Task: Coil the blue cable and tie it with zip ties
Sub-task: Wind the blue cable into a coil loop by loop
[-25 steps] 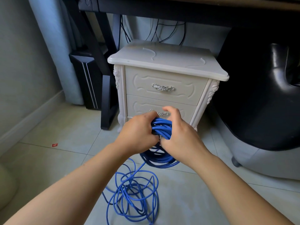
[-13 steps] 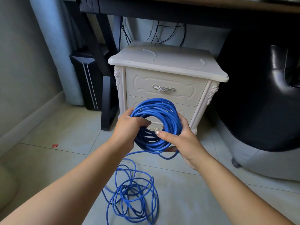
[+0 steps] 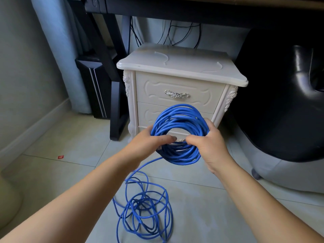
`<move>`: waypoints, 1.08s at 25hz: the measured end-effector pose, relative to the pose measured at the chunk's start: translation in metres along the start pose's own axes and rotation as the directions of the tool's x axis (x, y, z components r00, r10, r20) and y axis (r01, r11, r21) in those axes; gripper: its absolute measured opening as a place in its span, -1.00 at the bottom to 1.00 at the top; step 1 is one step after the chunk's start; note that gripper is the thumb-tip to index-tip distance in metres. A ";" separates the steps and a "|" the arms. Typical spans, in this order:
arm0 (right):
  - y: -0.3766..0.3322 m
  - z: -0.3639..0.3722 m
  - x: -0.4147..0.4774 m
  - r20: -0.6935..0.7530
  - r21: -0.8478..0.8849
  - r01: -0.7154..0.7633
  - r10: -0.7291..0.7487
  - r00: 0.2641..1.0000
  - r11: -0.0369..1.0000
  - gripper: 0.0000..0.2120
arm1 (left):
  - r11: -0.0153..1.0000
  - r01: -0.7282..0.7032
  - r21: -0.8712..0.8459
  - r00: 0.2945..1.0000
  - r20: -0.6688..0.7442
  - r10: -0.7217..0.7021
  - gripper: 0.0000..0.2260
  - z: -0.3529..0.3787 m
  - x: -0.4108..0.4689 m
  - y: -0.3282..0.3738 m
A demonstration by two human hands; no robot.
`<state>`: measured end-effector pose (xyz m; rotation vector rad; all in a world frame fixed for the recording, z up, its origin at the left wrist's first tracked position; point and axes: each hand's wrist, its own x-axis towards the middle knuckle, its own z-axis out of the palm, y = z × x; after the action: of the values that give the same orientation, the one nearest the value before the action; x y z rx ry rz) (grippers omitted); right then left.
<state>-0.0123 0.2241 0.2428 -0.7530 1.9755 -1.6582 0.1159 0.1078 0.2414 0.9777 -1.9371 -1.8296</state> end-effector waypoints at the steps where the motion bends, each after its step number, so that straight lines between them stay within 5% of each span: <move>1: -0.003 -0.001 -0.001 0.019 -0.148 0.058 -0.056 0.998 0.987 -0.66 | 0.987 -0.081 0.136 0.996 -0.022 0.085 -0.49 -0.003 0.001 0.000; 4: -0.004 0.003 -0.007 0.126 -0.500 0.238 -0.202 0.971 0.832 -0.69 | 0.703 -0.466 0.536 0.860 0.087 0.503 -0.21 -0.001 0.001 -0.003; 6: -0.001 0.010 -0.012 0.212 -0.575 0.323 -0.244 0.946 0.752 -0.73 | 0.482 -0.595 0.643 0.749 0.226 0.622 -0.22 0.007 0.001 -0.009; 7: 0.000 0.012 -0.015 0.231 -0.587 0.353 -0.266 0.936 0.729 -0.74 | 0.449 -0.576 0.683 0.750 0.223 0.623 -0.23 0.010 0.000 -0.009; 10: -0.002 0.015 -0.022 0.192 -0.569 0.385 -0.338 0.921 0.726 -0.67 | 0.496 -0.454 0.740 0.791 0.078 0.607 -0.42 0.011 -0.003 -0.004; 13: -0.012 0.009 -0.024 0.180 -0.402 0.318 -0.267 0.947 0.859 -0.29 | 0.596 -0.461 0.658 0.800 0.017 0.600 -0.72 0.011 -0.005 0.003; 15: -0.015 0.000 -0.023 0.207 -0.290 0.270 -0.215 0.954 0.918 -0.21 | 0.706 -0.429 0.564 0.835 -0.051 0.548 -0.78 0.010 -0.006 0.004; 19: -0.005 -0.009 -0.018 0.272 -0.166 0.112 -0.064 0.960 0.980 -0.40 | 0.962 -0.246 0.120 0.910 -0.313 0.272 -0.81 -0.001 0.003 0.007; 22: 0.004 0.000 -0.017 0.277 -0.107 -0.015 0.044 0.960 0.994 -0.53 | 0.974 -0.185 -0.127 0.928 -0.348 0.131 -0.86 -0.005 0.005 0.008; 27: 0.004 0.013 -0.015 0.166 0.070 0.008 -0.019 0.986 0.998 -0.70 | 0.940 -0.109 -0.324 0.938 -0.346 -0.011 -0.86 0.002 -0.001 0.006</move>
<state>0.0072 0.2246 0.2365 -0.8523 1.7928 -1.6064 0.1140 0.1099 0.2468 1.0368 -1.3727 -1.7463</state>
